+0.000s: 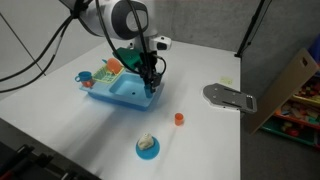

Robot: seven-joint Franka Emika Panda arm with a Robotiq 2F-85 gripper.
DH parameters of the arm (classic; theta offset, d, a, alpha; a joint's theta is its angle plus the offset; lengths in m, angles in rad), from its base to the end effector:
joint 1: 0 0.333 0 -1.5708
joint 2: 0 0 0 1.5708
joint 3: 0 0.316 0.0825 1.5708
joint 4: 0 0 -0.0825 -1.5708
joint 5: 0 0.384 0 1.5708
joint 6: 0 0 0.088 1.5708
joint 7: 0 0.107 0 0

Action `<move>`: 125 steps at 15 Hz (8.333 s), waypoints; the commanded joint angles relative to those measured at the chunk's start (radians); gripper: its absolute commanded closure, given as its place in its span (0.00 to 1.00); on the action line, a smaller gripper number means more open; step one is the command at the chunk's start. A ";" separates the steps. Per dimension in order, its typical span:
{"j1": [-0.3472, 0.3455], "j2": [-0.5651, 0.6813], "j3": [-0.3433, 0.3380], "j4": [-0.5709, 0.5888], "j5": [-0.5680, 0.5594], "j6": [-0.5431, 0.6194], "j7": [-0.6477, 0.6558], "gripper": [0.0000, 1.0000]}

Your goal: Put the blue cup in the sink.

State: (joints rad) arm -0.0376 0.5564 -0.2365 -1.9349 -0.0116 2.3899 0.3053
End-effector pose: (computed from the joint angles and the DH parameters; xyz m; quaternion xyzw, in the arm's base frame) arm 0.5920 -0.1623 0.1955 0.9605 -0.2666 -0.0424 0.0671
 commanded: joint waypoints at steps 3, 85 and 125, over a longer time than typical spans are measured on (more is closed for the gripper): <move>-0.006 -0.100 0.051 -0.097 -0.019 0.017 -0.059 0.83; -0.004 0.207 0.187 0.125 -0.006 0.220 -0.335 0.00; 0.034 -0.643 0.194 -0.055 -0.105 -0.631 -0.227 0.00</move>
State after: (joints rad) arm 0.0069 -0.0093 -0.0551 -1.9624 -0.1236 1.7691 0.1109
